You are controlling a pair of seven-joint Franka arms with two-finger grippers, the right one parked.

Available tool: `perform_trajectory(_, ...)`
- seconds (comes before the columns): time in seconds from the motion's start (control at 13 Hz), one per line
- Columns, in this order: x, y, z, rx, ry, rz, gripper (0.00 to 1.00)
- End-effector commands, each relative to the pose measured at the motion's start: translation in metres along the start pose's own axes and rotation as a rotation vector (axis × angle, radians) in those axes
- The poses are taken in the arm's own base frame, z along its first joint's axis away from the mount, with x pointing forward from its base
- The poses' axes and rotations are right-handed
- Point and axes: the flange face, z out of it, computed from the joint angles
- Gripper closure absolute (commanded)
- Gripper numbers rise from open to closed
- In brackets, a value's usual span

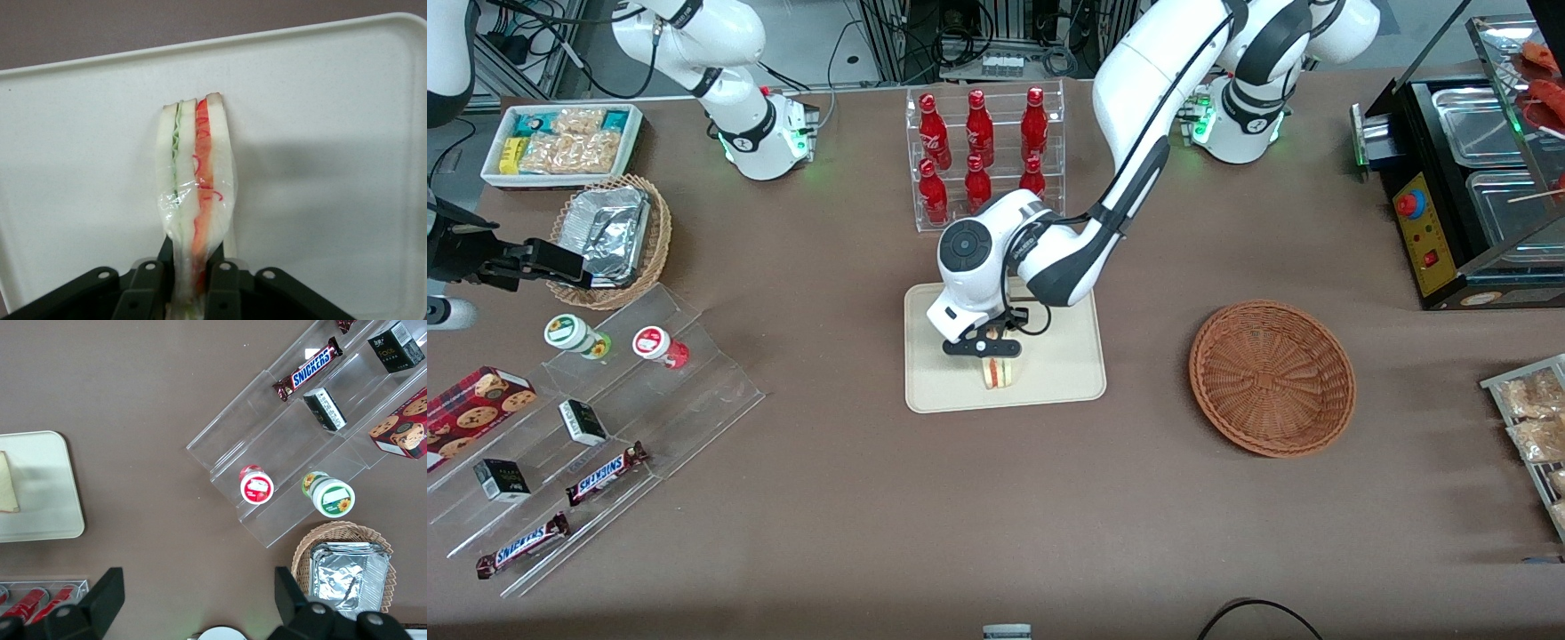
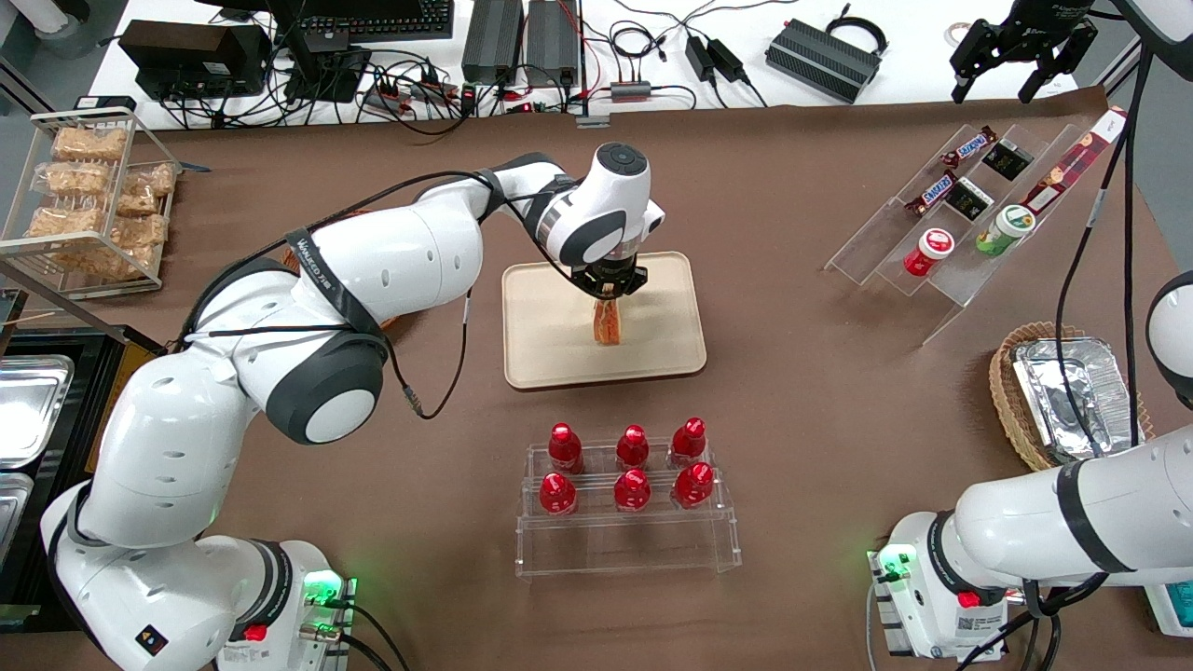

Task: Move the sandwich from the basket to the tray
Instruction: 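Lower the sandwich onto the tray and open the left gripper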

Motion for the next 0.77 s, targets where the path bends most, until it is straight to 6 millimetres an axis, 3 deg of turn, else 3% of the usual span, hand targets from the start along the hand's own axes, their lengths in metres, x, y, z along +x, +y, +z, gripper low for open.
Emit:
perform_trajectory(0.0,0.004,-0.002,-0.019,0.018,0.01,-0.009,0.0)
perform_trajectory(0.15,0.004,-0.013,-0.045,0.038,-0.01,-0.025,0.0)
perform_trajectory(0.31,0.012,-0.038,-0.094,0.034,-0.003,-0.069,0.0)
perform_trajectory(0.46,0.039,-0.095,-0.148,0.028,-0.009,-0.152,0.0)
perform_trajectory(0.69,0.051,-0.18,-0.211,0.026,-0.008,-0.209,0.0)
